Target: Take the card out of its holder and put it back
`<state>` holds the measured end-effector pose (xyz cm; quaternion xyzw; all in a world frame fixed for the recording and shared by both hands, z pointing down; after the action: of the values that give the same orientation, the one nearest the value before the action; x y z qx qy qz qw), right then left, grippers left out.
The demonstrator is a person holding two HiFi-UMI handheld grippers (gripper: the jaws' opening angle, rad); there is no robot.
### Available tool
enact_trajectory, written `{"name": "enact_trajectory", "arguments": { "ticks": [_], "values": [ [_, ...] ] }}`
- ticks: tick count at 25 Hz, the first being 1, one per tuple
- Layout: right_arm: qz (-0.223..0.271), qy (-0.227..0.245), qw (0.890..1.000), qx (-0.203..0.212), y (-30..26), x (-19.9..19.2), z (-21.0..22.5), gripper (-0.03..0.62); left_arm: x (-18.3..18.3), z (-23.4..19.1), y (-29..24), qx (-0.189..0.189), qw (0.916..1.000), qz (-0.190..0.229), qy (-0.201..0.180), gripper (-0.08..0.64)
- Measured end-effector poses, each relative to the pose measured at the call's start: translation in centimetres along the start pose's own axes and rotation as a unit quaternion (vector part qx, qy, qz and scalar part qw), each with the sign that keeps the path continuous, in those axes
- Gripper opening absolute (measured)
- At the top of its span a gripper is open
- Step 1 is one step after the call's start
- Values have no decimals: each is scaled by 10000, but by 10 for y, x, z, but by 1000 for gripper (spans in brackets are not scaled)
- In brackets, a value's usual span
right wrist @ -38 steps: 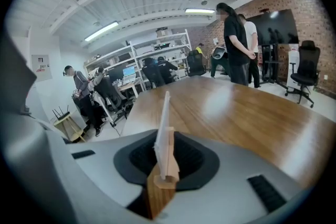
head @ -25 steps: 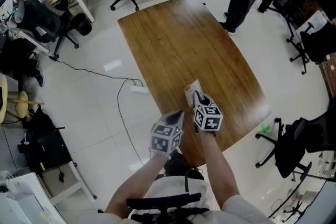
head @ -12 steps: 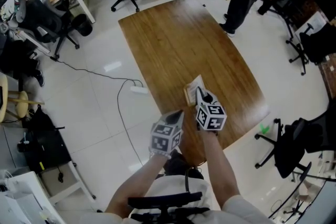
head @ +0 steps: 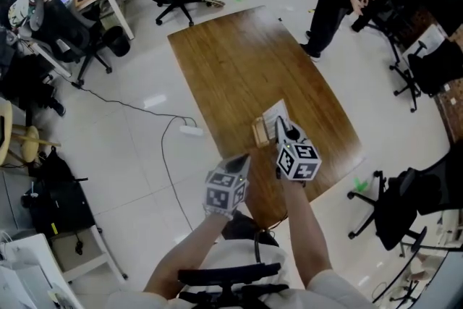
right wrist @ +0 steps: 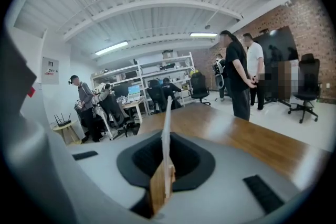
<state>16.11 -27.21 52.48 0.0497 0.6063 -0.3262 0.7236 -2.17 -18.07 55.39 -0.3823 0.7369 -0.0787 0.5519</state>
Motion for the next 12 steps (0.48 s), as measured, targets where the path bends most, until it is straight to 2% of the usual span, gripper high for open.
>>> {"name": "enact_trajectory", "arguments": {
  "ticks": [12],
  "values": [
    [369, 130, 9989, 259, 96, 26, -53, 15, 15, -2, 83, 242, 9964, 813, -47, -11]
  ]
}}
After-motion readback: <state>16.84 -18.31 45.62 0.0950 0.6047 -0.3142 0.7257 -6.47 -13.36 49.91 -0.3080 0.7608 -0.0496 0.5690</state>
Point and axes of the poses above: the fingertips, and each gripper's own axes: y backward along the fingers, z to its right, x out of its top, the point moved 10 cm from there along y, backward along the fingers, and after that the axes turned 9 degrees about x, right-handed, at the moved point
